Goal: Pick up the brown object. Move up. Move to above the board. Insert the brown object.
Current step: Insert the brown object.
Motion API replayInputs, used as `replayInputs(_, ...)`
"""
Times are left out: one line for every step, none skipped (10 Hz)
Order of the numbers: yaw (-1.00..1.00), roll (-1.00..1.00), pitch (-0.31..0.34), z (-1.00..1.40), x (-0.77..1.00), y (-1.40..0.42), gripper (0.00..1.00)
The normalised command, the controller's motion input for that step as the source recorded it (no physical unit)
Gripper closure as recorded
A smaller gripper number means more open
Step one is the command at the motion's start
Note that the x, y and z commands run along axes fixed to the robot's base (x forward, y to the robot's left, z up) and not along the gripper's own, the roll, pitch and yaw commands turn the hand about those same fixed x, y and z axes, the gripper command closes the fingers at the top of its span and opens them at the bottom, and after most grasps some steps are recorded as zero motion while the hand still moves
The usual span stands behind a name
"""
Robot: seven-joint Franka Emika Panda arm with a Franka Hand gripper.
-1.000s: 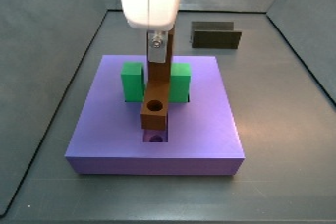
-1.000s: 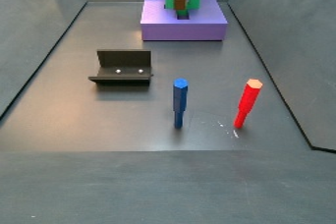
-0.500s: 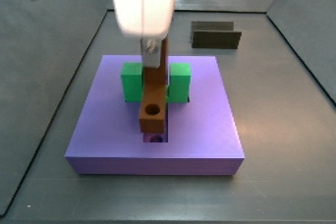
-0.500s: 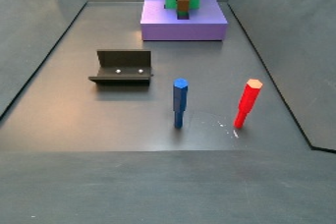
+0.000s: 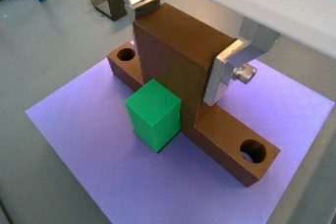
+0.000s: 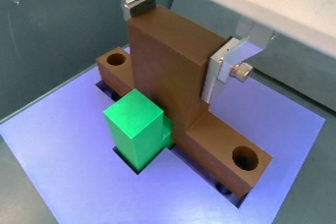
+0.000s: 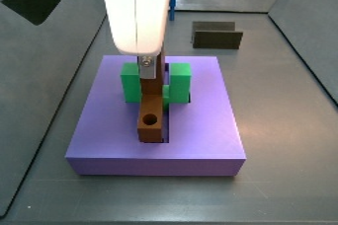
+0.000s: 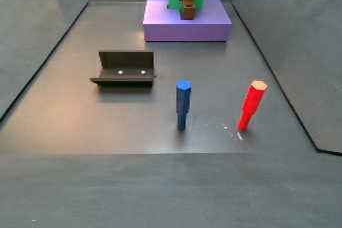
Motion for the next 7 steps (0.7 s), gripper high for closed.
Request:
replayInputs(0.00, 0.04, 0.000, -0.25, 0.01, 0.00, 1.00)
replayInputs(0.01, 0.03, -0.020, -0.19, 0.00, 0.00, 1.00)
replayInputs(0.00, 0.03, -0.004, -0.10, 0.09, 0.00, 1.00)
replayInputs(0.07, 0.04, -0.004, -0.06, 0.15, 0.00, 1.00)
replayInputs(0.09, 0.04, 0.000, -0.05, 0.18, 0.00, 1.00)
replayInputs(0.01, 0.02, 0.000, -0.05, 0.20, 0.00, 1.00)
replayInputs(0.00, 0.04, 0.000, -0.04, 0.28, 0.00, 1.00)
